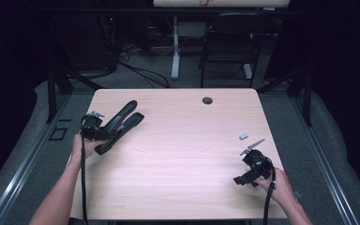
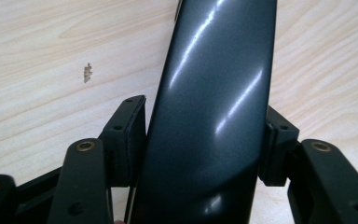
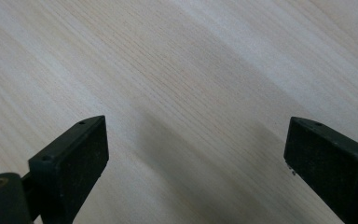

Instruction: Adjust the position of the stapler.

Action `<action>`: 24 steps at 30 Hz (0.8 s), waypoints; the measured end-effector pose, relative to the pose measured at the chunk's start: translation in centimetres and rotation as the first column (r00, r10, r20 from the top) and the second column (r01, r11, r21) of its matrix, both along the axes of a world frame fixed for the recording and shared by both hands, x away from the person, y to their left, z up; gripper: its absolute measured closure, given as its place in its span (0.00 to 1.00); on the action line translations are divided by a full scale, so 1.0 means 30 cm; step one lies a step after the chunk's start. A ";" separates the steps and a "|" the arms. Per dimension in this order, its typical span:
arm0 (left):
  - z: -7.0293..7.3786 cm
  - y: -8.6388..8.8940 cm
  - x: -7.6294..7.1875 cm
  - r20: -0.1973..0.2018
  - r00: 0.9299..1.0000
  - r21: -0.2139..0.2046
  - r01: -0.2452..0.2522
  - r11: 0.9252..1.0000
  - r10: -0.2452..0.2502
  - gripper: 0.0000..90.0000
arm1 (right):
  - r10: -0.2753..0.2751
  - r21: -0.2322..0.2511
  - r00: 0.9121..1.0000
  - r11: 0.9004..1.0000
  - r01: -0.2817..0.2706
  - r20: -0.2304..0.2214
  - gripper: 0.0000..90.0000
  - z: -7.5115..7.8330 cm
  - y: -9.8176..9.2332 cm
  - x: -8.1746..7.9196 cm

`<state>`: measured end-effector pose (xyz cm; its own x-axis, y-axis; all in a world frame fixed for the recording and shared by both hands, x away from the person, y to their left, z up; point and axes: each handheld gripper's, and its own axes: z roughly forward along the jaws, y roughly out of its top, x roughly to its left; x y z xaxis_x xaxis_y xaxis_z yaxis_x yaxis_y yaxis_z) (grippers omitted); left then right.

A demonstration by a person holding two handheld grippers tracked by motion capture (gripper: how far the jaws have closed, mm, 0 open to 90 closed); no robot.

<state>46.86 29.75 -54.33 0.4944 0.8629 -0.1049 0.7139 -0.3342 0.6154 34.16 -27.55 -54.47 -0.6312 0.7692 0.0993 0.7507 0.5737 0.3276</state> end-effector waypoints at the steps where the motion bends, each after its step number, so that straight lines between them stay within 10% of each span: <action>1: 0.000 0.000 -0.001 -0.002 1.000 -0.002 0.003 1.000 -0.003 0.50 | 0.000 0.000 1.000 1.000 0.000 0.000 0.07 -0.001 0.000 0.000; 24: 0.001 -0.017 -0.018 -0.012 0.997 -0.013 0.077 0.997 -0.077 0.52 | 0.008 0.003 1.000 1.000 -0.008 0.000 0.07 -0.002 0.007 0.002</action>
<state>46.34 29.24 -54.29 0.5579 0.8208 -0.1222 0.6937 -0.3805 0.6115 34.22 -27.35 -54.53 -0.6372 0.7640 0.1019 0.7462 0.5784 0.3297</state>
